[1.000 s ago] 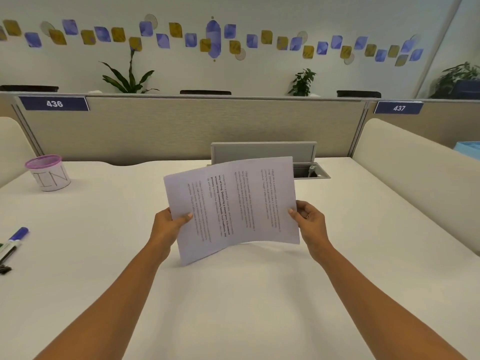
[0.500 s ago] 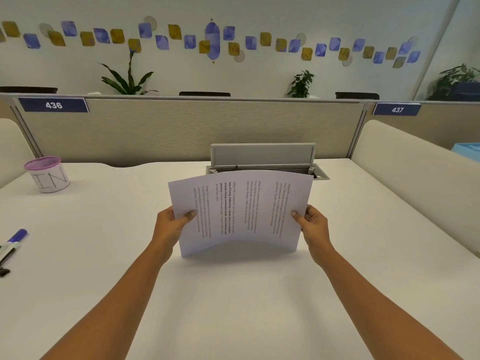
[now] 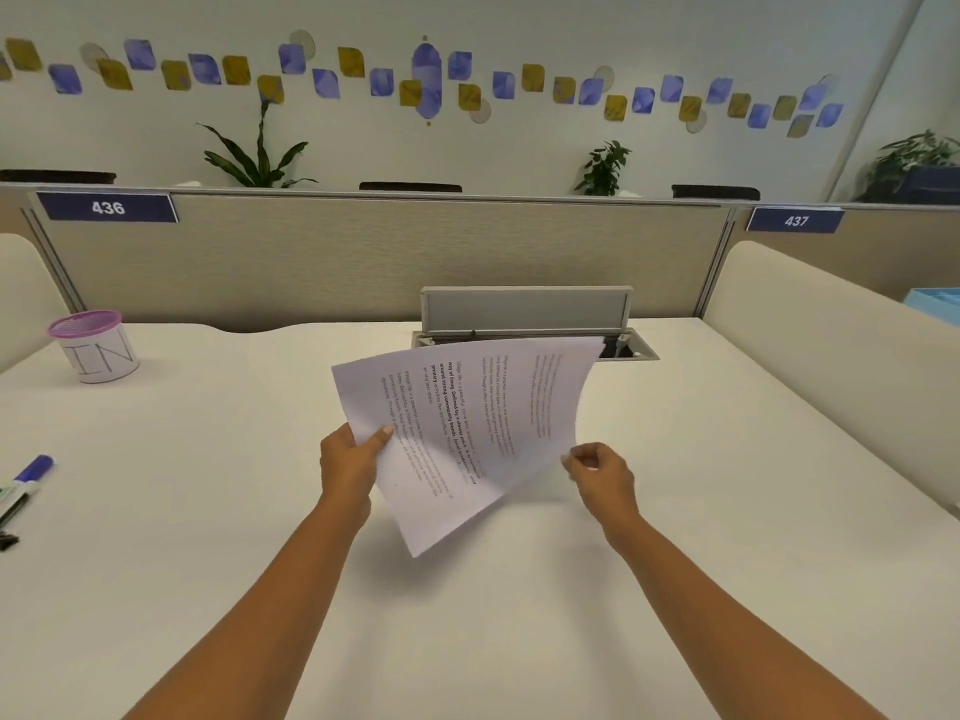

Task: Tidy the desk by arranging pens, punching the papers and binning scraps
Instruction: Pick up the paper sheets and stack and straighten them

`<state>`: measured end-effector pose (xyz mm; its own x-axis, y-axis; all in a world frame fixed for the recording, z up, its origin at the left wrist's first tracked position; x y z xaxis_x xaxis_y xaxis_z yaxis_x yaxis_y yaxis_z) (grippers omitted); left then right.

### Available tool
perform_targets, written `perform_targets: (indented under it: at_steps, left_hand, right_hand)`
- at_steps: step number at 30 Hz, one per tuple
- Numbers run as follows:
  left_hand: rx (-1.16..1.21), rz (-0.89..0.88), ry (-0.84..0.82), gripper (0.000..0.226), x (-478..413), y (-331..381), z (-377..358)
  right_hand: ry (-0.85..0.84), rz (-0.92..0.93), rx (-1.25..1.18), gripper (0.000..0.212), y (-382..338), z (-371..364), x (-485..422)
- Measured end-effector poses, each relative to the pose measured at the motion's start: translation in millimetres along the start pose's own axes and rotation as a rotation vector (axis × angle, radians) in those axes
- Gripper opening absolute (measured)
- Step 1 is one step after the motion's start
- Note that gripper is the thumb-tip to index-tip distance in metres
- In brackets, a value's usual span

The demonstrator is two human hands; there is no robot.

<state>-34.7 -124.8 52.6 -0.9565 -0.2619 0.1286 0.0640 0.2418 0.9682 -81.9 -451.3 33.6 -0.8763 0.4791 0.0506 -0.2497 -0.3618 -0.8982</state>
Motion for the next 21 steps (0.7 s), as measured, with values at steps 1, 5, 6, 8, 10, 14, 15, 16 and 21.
perform_targets:
  at_steps: [1, 5, 6, 8, 10, 14, 15, 16, 21]
  left_hand:
    - [0.031, 0.018, 0.015, 0.022, 2, -5, -1]
    - [0.135, 0.072, 0.051, 0.019, 10, -19, -10]
    - [0.148, 0.078, 0.056, 0.022, 12, -22, -11]
    - [0.160, 0.088, 0.063, 0.030, 17, -28, -14]
    - [0.163, 0.097, 0.054, 0.035, 21, -34, -18]
    - [0.150, 0.142, -0.002, 0.036, 24, -43, -23]
    - [0.156, 0.155, -0.009, 0.035, 24, -45, -23]
    - [0.162, 0.167, -0.011, 0.034, 23, -46, -21]
    - [0.179, 0.205, -0.001, 0.040, 19, -52, -11]
  right_hand:
    - [-0.074, -0.050, -0.001, 0.025, 4, -11, 3]
    - [-0.392, -0.304, -0.140, 0.037, 13, -52, 24]
    - [-0.442, -0.341, -0.185, 0.038, 13, -59, 28]
    - [-0.481, -0.367, -0.295, 0.032, 9, -68, 31]
    - [-0.457, -0.347, -0.409, 0.026, 4, -72, 28]
    - [-0.396, -0.293, -0.425, 0.037, -1, -63, 20]
    - [-0.395, -0.287, -0.399, 0.039, 0, -60, 19]
    - [-0.389, -0.285, -0.373, 0.039, 2, -57, 18]
    - [-0.344, -0.272, -0.280, 0.040, 13, -41, 7]
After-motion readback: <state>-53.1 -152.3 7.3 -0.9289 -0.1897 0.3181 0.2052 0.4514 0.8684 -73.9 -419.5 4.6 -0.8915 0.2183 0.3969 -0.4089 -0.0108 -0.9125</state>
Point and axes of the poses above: each hand's wrist, its own x-axis away from the middle knuckle, its own z-axis out of the back of the hand, y = z × x, the point moved 10 cm from there along -x, towards the middle knuckle, and after that the axes turned 5 degrees about x, right-handed, at the moved point
